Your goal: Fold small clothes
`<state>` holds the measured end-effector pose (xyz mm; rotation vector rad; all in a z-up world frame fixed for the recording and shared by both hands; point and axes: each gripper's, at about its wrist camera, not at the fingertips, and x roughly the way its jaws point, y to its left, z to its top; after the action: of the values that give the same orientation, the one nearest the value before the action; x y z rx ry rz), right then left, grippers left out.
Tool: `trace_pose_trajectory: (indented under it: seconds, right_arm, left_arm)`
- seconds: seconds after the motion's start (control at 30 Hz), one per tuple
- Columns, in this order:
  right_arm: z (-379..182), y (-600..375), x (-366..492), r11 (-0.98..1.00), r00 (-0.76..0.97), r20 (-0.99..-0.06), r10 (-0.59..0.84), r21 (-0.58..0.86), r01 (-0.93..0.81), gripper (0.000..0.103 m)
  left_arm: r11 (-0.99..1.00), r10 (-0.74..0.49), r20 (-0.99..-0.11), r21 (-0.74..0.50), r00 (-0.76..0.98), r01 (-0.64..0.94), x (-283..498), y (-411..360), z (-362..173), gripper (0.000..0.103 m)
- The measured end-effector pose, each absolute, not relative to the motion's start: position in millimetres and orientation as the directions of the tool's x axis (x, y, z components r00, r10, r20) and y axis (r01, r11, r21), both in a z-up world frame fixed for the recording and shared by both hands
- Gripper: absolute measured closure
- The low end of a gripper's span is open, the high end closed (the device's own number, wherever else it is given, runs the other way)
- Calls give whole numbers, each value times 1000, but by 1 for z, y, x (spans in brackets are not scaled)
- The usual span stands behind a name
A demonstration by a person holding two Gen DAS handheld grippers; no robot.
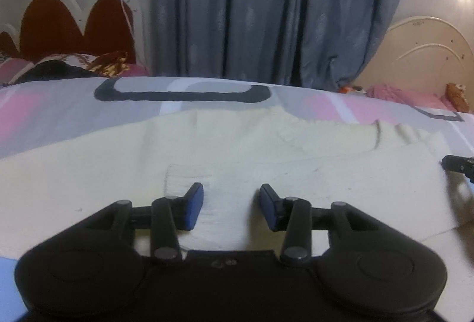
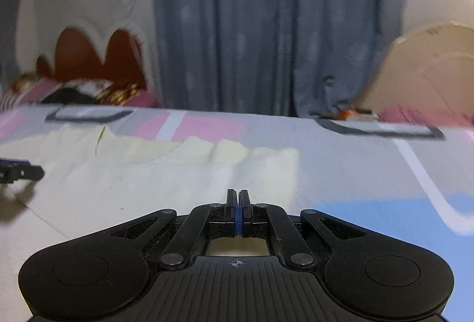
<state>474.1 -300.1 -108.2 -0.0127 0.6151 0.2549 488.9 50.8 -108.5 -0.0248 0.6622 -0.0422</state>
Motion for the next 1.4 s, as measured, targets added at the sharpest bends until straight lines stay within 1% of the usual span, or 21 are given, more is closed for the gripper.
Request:
trace_pose_trajectory:
  seconds: [0.07,0.13,0.17,0.33,0.4,0.47,0.53,0.6,0.63,0.7,0.73,0.77,0.83,0.93,1.03,1.07,1.13,1.17,1.23,1.3,1.4]
  right_arm:
    - [-121,-314,492,983,786,-596,165,38,-177,103]
    - [-126,-333,506,990,787,-600,143,86,-114,103]
    - [-126,-335,511,992,786,-605,123,69,-102,103]
    - [-127,-326,515,991,787,-609,96,-17,-135,103]
    - [-118,-327,508,991,806,-581,112,7,-132,103]
    - [-113,-323,506,989,823,-554,128,9,-148,103]
    - [-116,-313,515,985,811,-566,145,2,-174,103]
    - [-131,-308,524,987,794,-602,83,-58,-148,103]
    - [-132,-308,523,989,801,-594,70,-65,-134,103]
    - [-126,-306,513,993,804,-593,52,-52,-102,103]
    - [-120,-306,502,995,814,-576,68,-24,-100,103]
    - [-114,-308,488,994,827,-554,96,17,-105,103]
    - [-110,-303,461,990,824,-550,136,48,-131,103]
    - [-126,-295,430,987,790,-597,138,17,-160,103]
    - [-120,-294,421,992,805,-582,118,26,-127,103]
    - [-115,-293,417,991,813,-568,128,49,-122,103]
    - [-115,-286,409,991,810,-573,124,35,-126,103]
    - [-124,-281,413,991,770,-627,117,25,-130,103]
    - [-119,-274,410,991,782,-616,93,-18,-132,103]
    - [-109,-276,401,992,800,-587,123,39,-124,103]
    - [-104,-276,388,993,792,-599,119,80,-89,103]
  left_arm:
    - [999,-51,-612,-36,789,36,487,52,-109,61]
    - [999,-42,-607,-9,794,45,488,49,-111,61]
    - [999,-37,-602,1,797,47,487,48,-112,61]
    - [999,-35,-595,-11,803,36,487,48,-108,62]
    - [999,-42,-561,-18,827,39,482,41,-101,56]
    - [999,-53,-537,-17,842,52,481,25,-96,46]
    - [995,-92,-543,-25,835,94,484,8,-96,40]
    - [991,-110,-631,-11,768,133,496,-3,-109,39]
    - [989,-106,-636,11,764,146,495,-5,-115,38]
    - [992,-75,-605,35,792,121,485,-3,-109,41]
    - [993,-75,-581,27,811,111,479,0,-106,40]
    - [995,-78,-568,10,819,101,474,3,-105,34]
    - [995,-88,-598,-19,797,95,471,9,-112,26]
    - [994,-81,-606,10,792,110,469,7,-116,25]
    - [995,-99,-572,-40,814,92,460,13,-107,24]
    - [996,-93,-580,-46,809,82,460,19,-110,20]
    - [997,-77,-610,-30,789,74,458,23,-117,22]
    - [997,-71,-594,-27,801,69,451,25,-113,25]
    - [996,-88,-559,-55,825,69,434,37,-106,25]
    - [996,-76,-546,-83,834,36,417,56,-104,24]
    - [990,-36,-564,-134,825,-48,391,104,-106,26]
